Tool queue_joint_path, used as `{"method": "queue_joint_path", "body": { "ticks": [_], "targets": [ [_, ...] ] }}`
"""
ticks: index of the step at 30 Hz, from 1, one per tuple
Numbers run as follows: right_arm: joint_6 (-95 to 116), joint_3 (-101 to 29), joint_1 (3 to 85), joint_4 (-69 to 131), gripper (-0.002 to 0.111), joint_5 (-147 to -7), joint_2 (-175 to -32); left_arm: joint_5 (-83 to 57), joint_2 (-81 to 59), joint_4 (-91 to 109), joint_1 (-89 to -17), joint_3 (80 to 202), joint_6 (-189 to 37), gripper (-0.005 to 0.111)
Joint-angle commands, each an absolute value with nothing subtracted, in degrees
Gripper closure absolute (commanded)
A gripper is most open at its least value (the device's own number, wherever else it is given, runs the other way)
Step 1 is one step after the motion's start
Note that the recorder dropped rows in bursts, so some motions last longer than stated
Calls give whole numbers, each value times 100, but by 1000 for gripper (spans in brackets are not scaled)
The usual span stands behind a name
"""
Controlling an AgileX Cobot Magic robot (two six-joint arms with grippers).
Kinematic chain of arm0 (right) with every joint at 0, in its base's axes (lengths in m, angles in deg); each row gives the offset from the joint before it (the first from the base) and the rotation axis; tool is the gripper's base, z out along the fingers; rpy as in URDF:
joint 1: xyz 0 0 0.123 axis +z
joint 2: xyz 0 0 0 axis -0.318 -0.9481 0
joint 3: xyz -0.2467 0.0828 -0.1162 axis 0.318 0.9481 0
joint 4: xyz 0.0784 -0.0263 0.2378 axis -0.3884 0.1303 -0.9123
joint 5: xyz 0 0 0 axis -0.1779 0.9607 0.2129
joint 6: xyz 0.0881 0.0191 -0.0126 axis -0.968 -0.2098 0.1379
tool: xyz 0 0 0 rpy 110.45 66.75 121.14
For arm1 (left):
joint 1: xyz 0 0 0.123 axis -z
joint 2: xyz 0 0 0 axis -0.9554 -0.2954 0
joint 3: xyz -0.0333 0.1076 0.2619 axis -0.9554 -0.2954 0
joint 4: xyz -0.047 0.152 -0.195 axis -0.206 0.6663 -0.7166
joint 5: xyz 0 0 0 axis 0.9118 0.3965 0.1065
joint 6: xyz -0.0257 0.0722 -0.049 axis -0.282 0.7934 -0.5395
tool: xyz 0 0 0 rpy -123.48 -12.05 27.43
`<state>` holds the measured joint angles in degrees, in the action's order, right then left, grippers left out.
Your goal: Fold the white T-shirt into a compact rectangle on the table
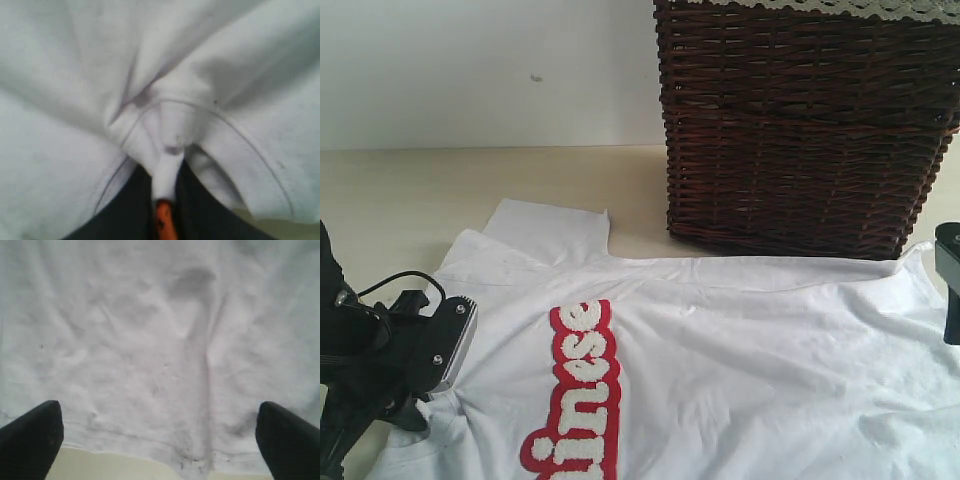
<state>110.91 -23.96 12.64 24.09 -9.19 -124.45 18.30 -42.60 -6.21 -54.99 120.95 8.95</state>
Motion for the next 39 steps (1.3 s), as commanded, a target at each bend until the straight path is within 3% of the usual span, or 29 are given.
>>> {"method": "queue_joint_path", "body": {
  "ticks": [1, 19, 30, 33, 39],
  "targets": [
    [11089, -2467, 1240, 2635, 6, -1591, -12831, 1487, -4569, -385, -5484, 11891, 835, 107],
    [10534, -2430, 645, 3132, 6, -2765, -13589, 1487, -4569, -385, -5484, 11891, 835, 107],
    [10584, -1593, 645, 3316, 7, -4115, -13671, 1487, -4569, -385, -5484, 11891, 835, 107],
    [10584, -1547, 645, 3338, 20, -4132, -13671, 1487, -4569, -385, -5484, 11891, 835, 107],
    [10671, -1542, 645, 3361, 72, -4061, -13671, 1487, -4569, -385, -5484, 11891, 835, 107]
  ]
}}
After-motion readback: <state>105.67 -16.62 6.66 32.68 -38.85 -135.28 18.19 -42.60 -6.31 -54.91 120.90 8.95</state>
